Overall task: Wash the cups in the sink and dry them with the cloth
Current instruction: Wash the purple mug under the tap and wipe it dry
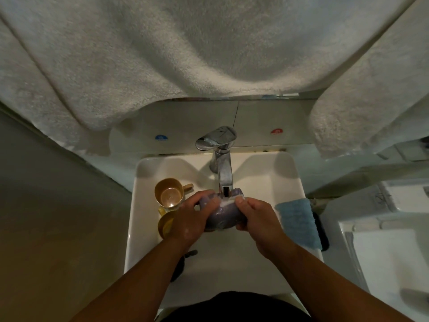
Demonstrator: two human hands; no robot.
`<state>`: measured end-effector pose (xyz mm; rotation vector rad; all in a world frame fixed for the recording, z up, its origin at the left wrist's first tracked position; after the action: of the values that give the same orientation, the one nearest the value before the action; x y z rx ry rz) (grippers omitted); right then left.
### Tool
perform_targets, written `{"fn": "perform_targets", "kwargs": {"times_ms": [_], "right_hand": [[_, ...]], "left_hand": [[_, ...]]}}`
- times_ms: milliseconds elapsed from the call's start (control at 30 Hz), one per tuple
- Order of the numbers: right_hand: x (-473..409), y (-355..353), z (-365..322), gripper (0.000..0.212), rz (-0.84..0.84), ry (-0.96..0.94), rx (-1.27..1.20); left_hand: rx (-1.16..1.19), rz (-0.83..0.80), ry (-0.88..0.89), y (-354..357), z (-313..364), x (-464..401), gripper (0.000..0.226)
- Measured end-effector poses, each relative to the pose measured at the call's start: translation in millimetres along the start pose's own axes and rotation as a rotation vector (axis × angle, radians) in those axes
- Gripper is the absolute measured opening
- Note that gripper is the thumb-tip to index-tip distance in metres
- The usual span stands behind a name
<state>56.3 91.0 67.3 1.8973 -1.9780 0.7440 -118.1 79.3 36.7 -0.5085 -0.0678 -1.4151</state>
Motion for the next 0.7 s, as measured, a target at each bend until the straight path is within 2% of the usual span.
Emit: {"fn": "perform_targets", "kwargs": {"times_ms": [100,233,367,533,633,667,700], "right_hand": [[-0.2,-1.2,3.1,0.028,-0.006,-0.01,-0.012],[-2.1,0.2,4.8,0.026,-0.014,-0.047,0.046],[-1.3,-2.9,8.0,0.028,-0.044,-0.095,0.086],[-1.3,1.1,8.9,0.026,-0.04,-0.123,0.109],[-1.0,-1.2,9.0,0.026,-0.055,-0.124,0.053],[-0.7,-1.7,8.4,0.026,-0.06,-0.128,0.041],[-1.3,-1.7,9.0,0.026,-0.066,-0.132,0.049]], "left_hand": [[-0.026,-0.058,0.069,0.3,-2.3,3.8,0.066],[-0.06,0.045,-0.009,-0.9,4.1,1.0,0.036],[-0.145,-0.058,0.064,-4.8,1.5,0.7,0.056],[-0.13,-0.005,0.014,-0.4,8.7,1.4,0.035],[-0.128,-0.086,0.04,-1.1,5.2,4.8,0.062],[-0.122,-0.096,0.041,-0.5,4.9,5.7,0.066],[-0.113,-0.074,0.032,-0.7,5.1,5.4,0.059]]}}
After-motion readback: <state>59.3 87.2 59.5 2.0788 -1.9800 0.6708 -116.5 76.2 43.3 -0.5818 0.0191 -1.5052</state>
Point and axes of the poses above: each hand's wrist, its own x-axis away from the middle knuckle, its own y-axis out of the palm, z = x × y, the point moved 1 cm from there along -x, towards the middle knuckle, and after that the axes turned 5 degrees about z, right-handed, at the moved point
